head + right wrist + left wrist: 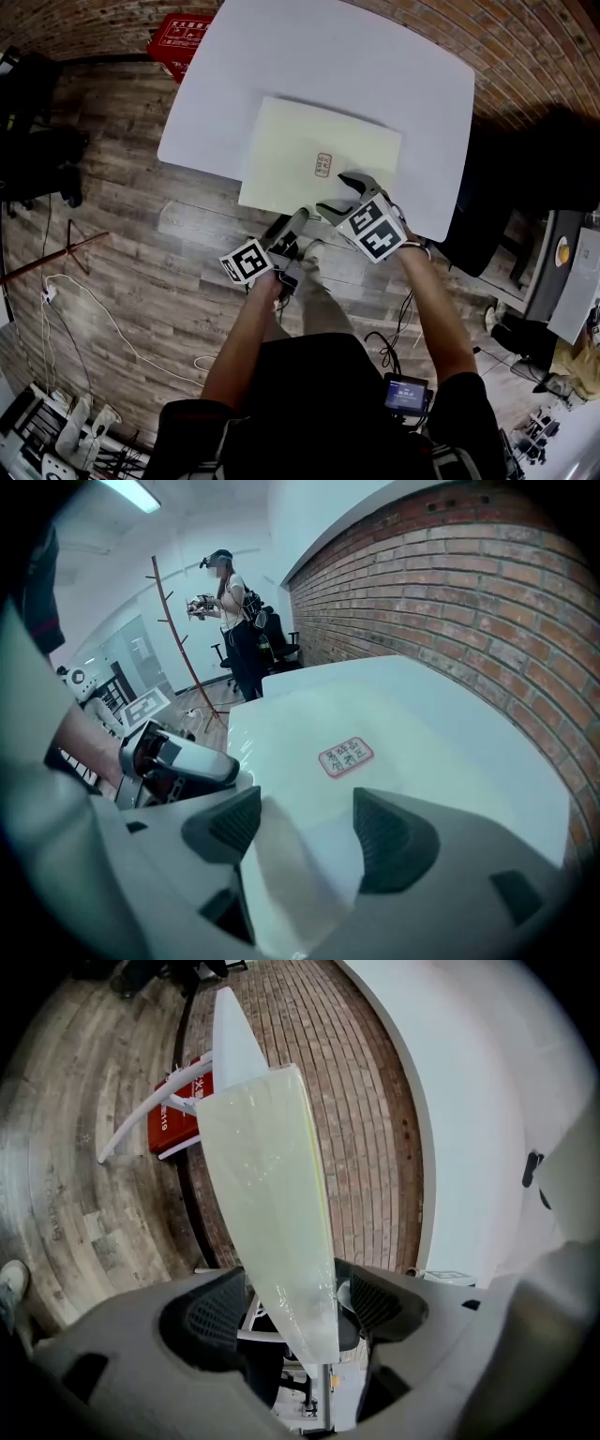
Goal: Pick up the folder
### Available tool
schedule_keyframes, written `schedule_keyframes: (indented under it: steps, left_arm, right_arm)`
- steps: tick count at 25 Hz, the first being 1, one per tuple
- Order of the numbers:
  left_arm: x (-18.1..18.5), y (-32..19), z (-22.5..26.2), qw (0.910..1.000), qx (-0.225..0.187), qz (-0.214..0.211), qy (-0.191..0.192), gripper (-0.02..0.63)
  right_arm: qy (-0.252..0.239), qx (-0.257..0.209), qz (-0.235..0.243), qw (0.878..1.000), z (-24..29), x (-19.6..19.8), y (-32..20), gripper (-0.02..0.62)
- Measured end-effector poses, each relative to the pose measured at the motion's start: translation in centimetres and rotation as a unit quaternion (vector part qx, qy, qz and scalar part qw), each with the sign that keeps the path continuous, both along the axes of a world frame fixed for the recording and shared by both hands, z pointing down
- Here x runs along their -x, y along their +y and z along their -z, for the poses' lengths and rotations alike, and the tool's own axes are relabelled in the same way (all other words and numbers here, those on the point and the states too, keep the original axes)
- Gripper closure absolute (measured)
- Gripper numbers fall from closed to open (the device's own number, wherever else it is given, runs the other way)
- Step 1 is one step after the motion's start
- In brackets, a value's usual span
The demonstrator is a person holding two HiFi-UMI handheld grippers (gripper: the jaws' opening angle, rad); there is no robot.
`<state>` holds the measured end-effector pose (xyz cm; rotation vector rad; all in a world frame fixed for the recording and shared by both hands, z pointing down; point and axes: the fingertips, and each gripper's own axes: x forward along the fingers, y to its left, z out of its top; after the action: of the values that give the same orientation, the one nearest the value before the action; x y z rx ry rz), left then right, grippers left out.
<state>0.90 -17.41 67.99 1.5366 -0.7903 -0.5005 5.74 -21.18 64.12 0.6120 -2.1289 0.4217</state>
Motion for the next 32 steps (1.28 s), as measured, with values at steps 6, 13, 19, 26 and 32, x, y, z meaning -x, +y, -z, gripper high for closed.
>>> schedule_keyframes:
  steps: [6,13,19,26,32]
  left_arm:
    - [1.1,-0.4,-0.3,0.9995,0.003,0.029,0.015,0.273]
    - [2.1,-1.3,0.0,0.9971,0.009,0.06,0.046,0.272]
    - [2.3,-1.7,0.0,0.9971,0.003,0.064,0.042,0.27]
    - [2.6,-1.8,-0.5,0.997,0.006,0.065,0.042,0.27]
    - [2.3,-2.1,-0.3,0.9974,0.002,0.054,0.048,0.272]
  right_arm:
    - [-0.001,0.002,0.021,1.0,-0.1,0.7,1.2,0.288]
    - [0.003,0.004,0.045,0.999,-0.1,1.4,2.2,0.288]
    - [0.003,0.001,0.072,0.997,0.2,2.4,3.1,0.288]
    - [-0.007,0.009,0.074,0.997,0.2,3.1,4.0,0.288]
    - [-0.037,0.04,0.062,0.997,0.4,3.7,4.9,0.288]
